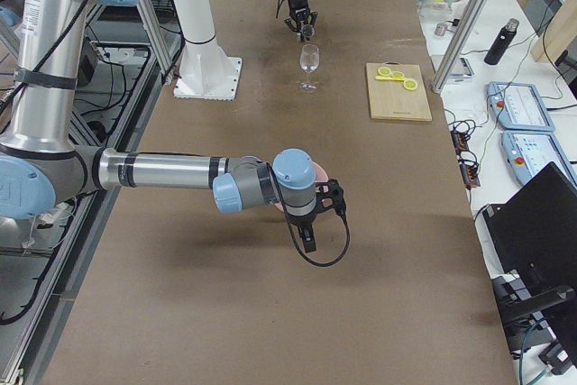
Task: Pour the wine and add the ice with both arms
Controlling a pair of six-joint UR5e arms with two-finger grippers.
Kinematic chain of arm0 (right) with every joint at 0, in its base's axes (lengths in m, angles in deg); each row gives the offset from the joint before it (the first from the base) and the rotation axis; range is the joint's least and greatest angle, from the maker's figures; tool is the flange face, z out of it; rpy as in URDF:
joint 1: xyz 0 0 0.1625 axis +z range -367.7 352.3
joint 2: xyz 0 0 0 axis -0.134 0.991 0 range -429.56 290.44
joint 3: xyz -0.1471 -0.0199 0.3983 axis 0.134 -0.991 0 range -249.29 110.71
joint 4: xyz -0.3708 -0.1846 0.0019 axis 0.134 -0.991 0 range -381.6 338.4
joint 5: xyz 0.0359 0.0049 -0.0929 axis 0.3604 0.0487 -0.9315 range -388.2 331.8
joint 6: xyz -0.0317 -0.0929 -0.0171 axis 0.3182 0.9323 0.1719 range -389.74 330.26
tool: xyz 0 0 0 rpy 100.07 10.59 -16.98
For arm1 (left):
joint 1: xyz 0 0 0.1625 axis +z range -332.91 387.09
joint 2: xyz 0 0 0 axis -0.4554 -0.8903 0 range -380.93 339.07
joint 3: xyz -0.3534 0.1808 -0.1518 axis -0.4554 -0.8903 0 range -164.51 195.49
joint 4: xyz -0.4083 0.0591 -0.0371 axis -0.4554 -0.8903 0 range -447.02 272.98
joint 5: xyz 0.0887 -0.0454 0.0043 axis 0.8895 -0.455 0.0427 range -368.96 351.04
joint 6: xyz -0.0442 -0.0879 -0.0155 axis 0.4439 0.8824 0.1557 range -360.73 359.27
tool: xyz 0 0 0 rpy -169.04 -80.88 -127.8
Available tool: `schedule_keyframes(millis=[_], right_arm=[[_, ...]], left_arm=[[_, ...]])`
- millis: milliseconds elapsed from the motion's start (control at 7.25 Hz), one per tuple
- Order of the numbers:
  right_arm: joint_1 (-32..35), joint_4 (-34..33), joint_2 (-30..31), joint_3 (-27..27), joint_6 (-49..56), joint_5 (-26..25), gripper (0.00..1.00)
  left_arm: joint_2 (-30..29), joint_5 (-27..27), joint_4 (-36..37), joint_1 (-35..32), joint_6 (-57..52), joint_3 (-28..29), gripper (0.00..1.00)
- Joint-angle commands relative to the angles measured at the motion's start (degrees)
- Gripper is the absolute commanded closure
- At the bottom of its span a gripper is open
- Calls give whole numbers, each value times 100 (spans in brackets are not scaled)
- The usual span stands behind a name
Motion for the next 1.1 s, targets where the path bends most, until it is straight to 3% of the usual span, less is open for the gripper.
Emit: schedule_keyframes(millis=[0, 965], right_arm=[[0, 0, 2, -25, 0, 5, 0], [0, 0, 2, -34, 0, 5, 0]], left_arm=[[-217, 11, 553, 11, -103, -13, 100], [-613, 11, 1548, 2, -340, 5, 100]])
